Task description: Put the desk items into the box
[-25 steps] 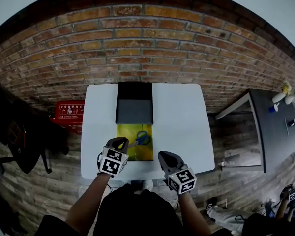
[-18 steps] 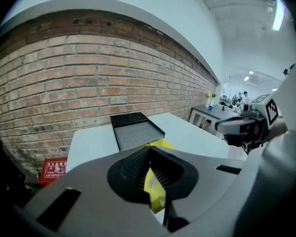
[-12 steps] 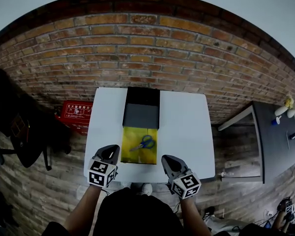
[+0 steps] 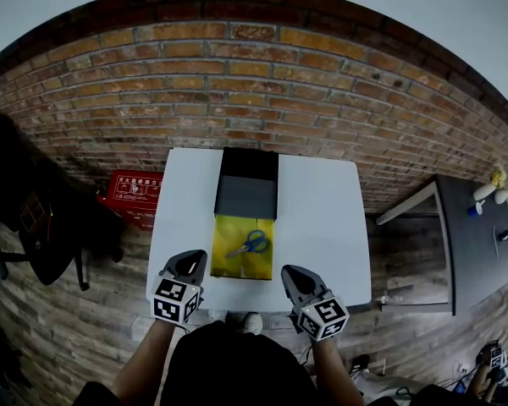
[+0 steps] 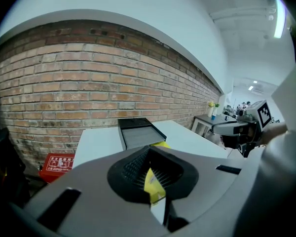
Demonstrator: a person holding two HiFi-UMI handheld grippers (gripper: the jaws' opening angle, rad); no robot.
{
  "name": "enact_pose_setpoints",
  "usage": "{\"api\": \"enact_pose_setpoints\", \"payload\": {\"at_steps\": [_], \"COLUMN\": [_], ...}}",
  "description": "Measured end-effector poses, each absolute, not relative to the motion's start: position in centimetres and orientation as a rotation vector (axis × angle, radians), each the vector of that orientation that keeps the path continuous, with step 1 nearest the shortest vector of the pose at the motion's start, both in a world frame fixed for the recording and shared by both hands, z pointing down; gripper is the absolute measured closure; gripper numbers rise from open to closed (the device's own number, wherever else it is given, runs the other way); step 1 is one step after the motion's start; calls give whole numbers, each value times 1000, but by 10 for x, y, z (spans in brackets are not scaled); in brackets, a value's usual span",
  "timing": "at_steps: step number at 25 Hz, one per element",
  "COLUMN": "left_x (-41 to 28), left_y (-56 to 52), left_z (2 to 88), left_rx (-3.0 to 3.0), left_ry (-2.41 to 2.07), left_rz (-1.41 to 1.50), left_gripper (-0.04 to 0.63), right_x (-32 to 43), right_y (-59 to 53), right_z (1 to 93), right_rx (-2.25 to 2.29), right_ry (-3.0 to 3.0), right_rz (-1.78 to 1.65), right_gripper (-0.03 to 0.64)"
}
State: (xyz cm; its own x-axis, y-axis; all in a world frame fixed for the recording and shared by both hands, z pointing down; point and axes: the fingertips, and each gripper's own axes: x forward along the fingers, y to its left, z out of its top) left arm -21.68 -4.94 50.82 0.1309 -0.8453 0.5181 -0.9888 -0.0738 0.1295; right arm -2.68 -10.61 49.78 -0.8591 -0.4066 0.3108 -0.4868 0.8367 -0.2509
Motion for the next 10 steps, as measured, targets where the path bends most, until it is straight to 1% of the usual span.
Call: {"api": "enact_pose_setpoints", "payload": {"at_steps": [10], "left_x": [-218], "left_y": [-54], "left_z": [508], "left_rx": [1980], "left_ry": [-1753], "left_rz": [419], "left_gripper": [581], "right_x": [-27], "right_y": [-106], "right_z": [500], "right_rx": [697], "right_ry": [-2764], "right_rz": [476], "right_gripper": [597]}}
